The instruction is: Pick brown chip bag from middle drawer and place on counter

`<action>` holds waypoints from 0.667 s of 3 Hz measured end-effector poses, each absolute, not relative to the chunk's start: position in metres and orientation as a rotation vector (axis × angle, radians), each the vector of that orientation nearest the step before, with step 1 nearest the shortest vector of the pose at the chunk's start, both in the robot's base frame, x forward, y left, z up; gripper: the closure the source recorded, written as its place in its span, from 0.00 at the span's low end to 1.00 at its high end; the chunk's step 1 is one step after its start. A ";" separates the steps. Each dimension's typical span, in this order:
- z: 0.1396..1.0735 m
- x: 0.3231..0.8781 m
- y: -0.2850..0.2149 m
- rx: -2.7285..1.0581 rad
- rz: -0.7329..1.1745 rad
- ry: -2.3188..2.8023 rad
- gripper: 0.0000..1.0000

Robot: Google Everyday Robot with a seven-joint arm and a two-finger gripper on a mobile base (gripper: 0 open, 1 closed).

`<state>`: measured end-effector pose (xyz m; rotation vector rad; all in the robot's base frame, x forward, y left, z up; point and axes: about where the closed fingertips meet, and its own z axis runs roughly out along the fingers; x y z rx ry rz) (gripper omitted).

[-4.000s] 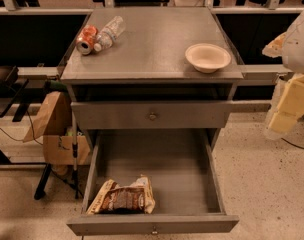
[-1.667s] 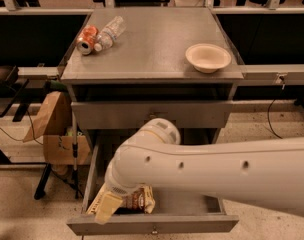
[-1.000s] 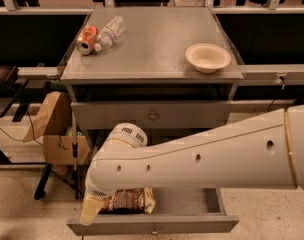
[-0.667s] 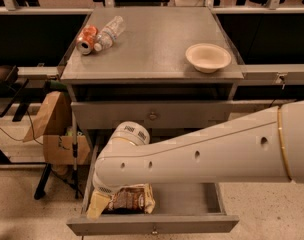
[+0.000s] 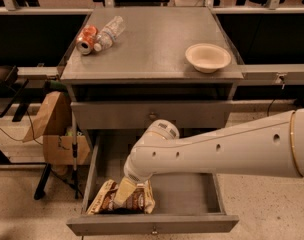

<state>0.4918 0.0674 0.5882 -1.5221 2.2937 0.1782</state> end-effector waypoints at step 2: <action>0.541 0.532 0.071 -1.412 0.255 2.318 0.00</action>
Offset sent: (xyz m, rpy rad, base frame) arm 0.0677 0.0181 -0.0802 0.1285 0.0237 -0.0918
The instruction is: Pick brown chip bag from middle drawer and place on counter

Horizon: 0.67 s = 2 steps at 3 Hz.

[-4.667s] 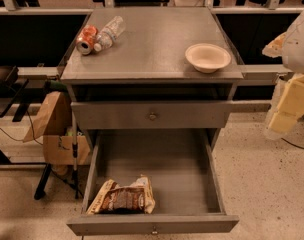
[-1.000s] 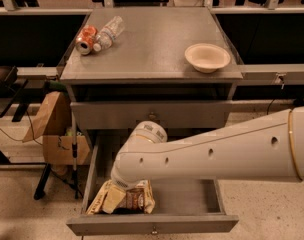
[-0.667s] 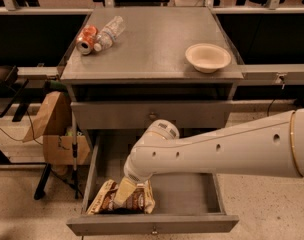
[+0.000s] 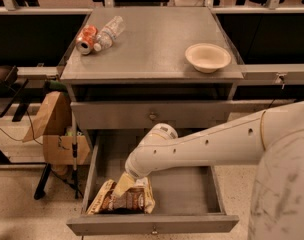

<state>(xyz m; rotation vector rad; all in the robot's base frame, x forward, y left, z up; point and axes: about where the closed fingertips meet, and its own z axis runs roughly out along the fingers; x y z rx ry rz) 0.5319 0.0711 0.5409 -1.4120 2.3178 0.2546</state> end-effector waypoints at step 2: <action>0.493 0.545 0.081 -1.356 0.360 2.347 0.00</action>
Offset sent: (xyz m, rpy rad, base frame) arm 0.0153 0.0087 -0.0708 0.1011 0.0824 -0.0491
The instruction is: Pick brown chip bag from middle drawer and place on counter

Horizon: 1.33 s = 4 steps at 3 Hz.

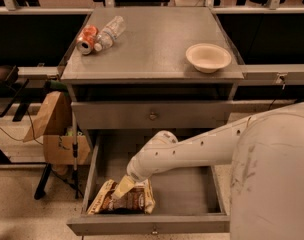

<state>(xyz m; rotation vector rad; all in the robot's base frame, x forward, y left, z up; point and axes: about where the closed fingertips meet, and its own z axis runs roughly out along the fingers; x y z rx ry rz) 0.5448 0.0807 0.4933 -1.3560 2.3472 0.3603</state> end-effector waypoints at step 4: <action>0.450 0.531 0.093 -1.363 0.480 2.385 0.00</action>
Offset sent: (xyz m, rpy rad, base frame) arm -0.0127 0.0108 -0.0184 0.0551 0.0229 0.0010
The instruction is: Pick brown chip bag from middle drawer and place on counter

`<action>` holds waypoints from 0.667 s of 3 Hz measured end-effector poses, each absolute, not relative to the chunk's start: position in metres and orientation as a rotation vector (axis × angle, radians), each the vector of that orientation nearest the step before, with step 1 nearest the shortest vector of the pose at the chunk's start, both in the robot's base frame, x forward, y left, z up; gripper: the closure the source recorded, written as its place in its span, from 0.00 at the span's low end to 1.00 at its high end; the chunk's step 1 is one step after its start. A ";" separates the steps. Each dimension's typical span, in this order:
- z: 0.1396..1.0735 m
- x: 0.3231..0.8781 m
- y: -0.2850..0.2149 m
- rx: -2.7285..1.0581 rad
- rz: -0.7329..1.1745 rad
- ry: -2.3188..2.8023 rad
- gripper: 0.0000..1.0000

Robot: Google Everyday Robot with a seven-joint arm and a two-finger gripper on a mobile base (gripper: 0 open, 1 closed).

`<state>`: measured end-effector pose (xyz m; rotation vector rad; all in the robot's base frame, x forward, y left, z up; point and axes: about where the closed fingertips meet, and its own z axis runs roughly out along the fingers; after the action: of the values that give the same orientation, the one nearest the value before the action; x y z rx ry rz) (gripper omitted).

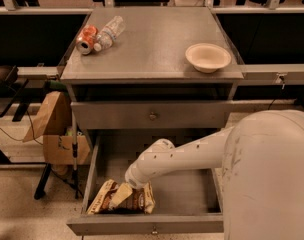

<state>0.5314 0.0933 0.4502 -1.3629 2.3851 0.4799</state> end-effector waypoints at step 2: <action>0.422 0.542 0.091 -1.395 0.511 2.446 0.13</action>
Offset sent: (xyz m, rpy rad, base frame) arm 0.0233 -0.0023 -0.0401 -0.0426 0.0933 0.0294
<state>0.5416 0.0908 0.4217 -1.3953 2.4456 0.5112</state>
